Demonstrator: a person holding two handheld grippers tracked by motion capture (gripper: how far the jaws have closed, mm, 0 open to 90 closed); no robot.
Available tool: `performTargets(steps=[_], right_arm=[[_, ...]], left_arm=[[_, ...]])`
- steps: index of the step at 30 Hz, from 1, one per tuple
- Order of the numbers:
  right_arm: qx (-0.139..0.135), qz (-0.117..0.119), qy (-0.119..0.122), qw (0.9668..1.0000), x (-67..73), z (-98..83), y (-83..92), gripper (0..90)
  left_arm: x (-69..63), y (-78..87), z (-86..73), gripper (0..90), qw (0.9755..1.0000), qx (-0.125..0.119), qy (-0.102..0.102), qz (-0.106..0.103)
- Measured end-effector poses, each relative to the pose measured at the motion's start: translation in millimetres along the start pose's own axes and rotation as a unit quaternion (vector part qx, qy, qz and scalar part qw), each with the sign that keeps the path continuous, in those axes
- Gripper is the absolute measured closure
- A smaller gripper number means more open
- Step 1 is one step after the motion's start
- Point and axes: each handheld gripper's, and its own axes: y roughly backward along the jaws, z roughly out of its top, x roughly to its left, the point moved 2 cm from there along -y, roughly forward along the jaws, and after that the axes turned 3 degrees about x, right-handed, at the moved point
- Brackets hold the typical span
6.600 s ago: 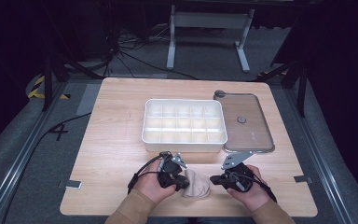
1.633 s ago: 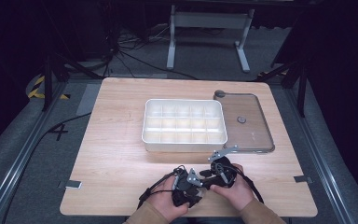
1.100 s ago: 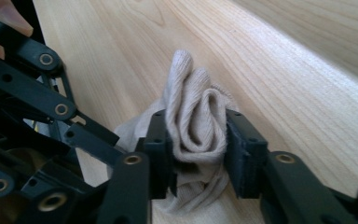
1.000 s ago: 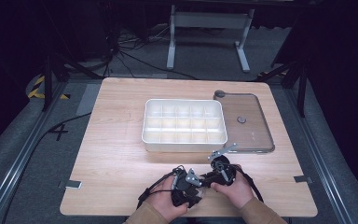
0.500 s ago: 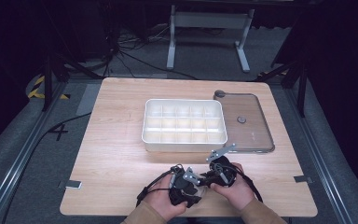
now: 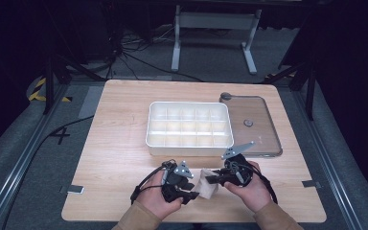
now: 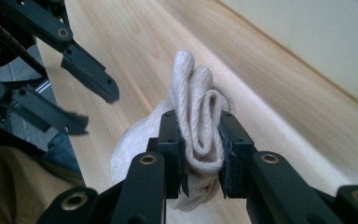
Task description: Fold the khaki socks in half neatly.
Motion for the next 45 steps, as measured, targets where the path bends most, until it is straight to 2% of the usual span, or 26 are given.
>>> performTargets(steps=[6, 12, 17, 19, 22, 29, 41, 45], right_arm=[[-0.013, -0.012, 0.007, 0.9998, -0.9, 4.3, 15.1, 73.5], [-0.023, -0.021, 0.002, 0.9995, -9.0, 6.9, 29.5, 73.5], [-0.029, -0.039, 0.002, 0.9988, -14.8, 11.2, 41.0, 73.4], [-0.028, -0.042, 0.002, 0.9987, -16.1, 12.6, 43.1, 73.4], [-0.019, -0.061, 0.006, 0.9979, -20.8, 16.9, 49.3, 73.3], [0.001, -0.083, 0.005, 0.9965, -34.0, 28.2, 62.7, 73.2], [0.029, -0.118, 0.014, 0.9925, -51.3, 47.9, 83.2, 72.9], [0.04, -0.124, 0.021, 0.9912, -56.9, 55.8, 88.4, 72.9]], left_arm=[[11.0, 16.9, 0.0, 65.6, 0.9999, -0.005, 0.008, 0.01], [23.4, 32.1, -2.6, 65.2, 0.9993, 0.0, 0.027, 0.027], [34.1, 44.8, -3.8, 64.8, 0.9982, -0.003, 0.044, 0.041], [36.5, 48.3, -4.6, 64.8, 0.998, -0.006, 0.045, 0.044], [39.7, 55.8, -7.3, 64.6, 0.9973, -0.014, 0.054, 0.048], [49.0, 67.6, -14.6, 63.8, 0.9958, -0.023, 0.072, 0.052], [58.1, 73.6, -22.0, 63.1, 0.9934, -0.022, 0.096, 0.058], [61.1, 75.4, -23.4, 62.8, 0.9933, -0.025, 0.096, 0.058]])
